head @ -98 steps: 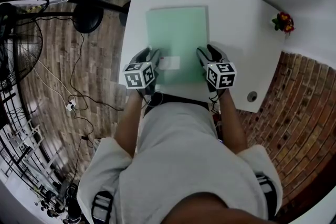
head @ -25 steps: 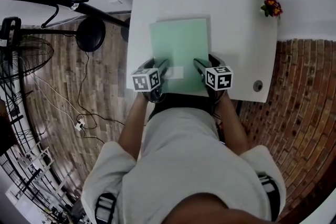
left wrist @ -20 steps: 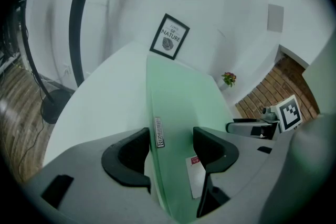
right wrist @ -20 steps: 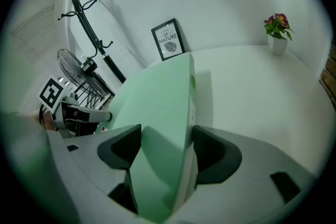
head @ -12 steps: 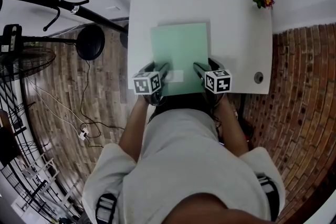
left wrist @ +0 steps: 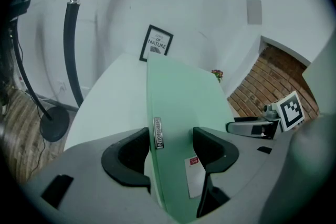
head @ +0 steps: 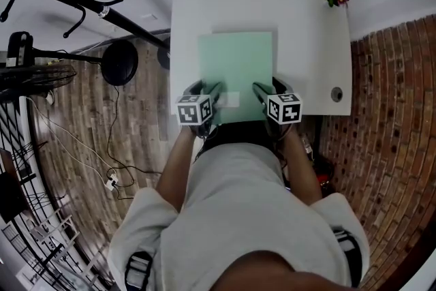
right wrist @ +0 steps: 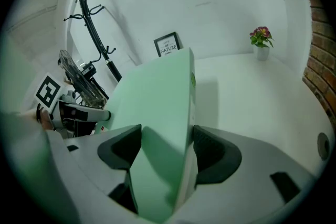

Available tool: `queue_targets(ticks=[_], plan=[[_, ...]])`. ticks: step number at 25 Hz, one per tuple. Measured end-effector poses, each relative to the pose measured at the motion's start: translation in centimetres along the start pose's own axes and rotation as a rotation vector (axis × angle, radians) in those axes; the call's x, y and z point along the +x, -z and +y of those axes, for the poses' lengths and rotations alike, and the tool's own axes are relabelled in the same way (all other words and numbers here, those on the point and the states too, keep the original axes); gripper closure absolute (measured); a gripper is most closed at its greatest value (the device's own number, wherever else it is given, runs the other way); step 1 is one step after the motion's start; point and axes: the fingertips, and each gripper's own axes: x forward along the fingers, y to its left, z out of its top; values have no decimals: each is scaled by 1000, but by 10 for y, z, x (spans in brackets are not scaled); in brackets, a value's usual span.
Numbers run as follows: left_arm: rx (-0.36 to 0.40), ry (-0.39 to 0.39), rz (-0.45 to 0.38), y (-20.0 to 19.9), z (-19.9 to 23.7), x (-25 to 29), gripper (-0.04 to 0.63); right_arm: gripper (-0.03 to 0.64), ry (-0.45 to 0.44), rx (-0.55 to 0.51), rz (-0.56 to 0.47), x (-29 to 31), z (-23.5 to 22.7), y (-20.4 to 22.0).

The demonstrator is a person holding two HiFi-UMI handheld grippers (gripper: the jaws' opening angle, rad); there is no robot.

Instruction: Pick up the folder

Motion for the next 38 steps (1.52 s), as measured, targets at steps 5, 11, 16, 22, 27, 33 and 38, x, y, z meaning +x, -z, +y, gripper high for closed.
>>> queue_targets(ticks=[5, 11, 16, 22, 27, 33, 38], plan=[[53, -1, -27, -4, -13, -14, 331, 308, 10, 2, -27, -17, 5, 1], [42, -5, -51, -7, -29, -15, 331, 308, 7, -19, -40, -30, -4, -4], [33, -28, -42, -8, -47, -9, 331, 310, -9, -20, -27, -38, -20, -4], [33, -40, -51, -12, -74, 4, 331, 310, -20, -30, -34, -53, -47, -8], [47, -26, -58, -17, -98, 13, 331, 310, -10, -28, -48, -69, -67, -9], [81, 2, -67, -27, -125, 22, 331, 310, 21, -15, -81, -89, -88, -13], [115, 20, -86, -41, -139, 22, 331, 310, 46, -15, -125, -103, -95, -23]])
